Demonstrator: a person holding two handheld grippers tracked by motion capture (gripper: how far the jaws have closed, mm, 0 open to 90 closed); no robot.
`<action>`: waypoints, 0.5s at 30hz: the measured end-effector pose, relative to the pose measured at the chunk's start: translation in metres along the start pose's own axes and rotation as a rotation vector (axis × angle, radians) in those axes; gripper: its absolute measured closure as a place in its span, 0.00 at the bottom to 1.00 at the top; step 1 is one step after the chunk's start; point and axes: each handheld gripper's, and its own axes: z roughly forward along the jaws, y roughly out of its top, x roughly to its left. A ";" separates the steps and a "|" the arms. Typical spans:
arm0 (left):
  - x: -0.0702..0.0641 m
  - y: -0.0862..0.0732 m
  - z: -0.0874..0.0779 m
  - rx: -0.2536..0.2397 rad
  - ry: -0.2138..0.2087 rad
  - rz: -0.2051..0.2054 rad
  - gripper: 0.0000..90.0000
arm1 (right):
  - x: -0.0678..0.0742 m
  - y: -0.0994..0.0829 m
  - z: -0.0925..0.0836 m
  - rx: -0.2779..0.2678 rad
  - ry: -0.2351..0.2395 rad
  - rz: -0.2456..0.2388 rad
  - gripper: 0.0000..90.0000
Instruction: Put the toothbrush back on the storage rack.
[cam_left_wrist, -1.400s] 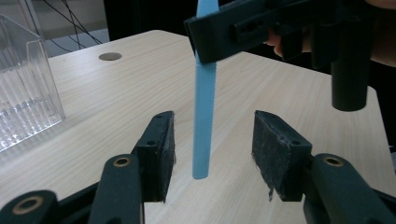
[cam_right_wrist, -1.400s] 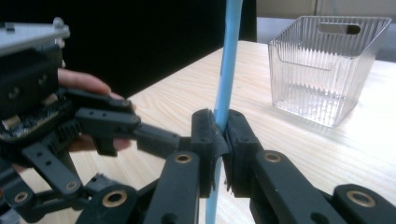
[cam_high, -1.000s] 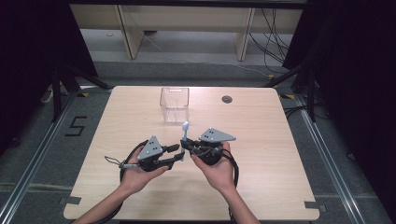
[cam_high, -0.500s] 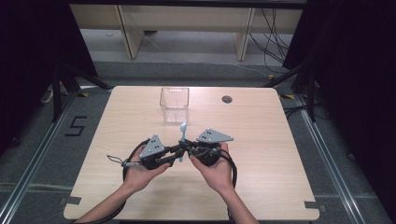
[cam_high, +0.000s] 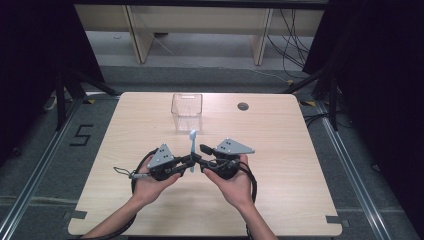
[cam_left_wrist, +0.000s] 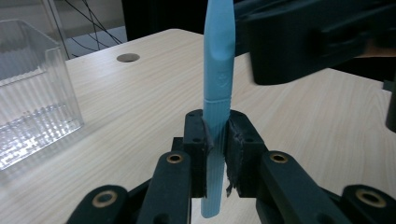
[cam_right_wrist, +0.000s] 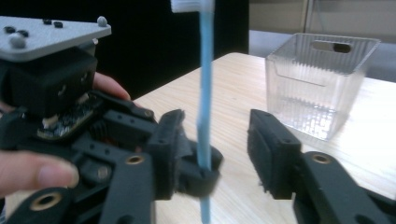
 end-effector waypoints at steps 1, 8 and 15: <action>0.002 0.000 0.000 -0.009 0.002 -0.005 0.87 | -0.001 -0.001 -0.003 -0.002 -0.006 0.003 0.56; 0.015 0.001 -0.007 -0.037 0.047 -0.014 0.87 | -0.012 -0.012 -0.023 -0.012 -0.060 -0.009 0.50; 0.028 0.005 -0.012 -0.055 0.093 -0.025 0.87 | -0.022 -0.029 -0.042 0.005 -0.124 0.012 0.50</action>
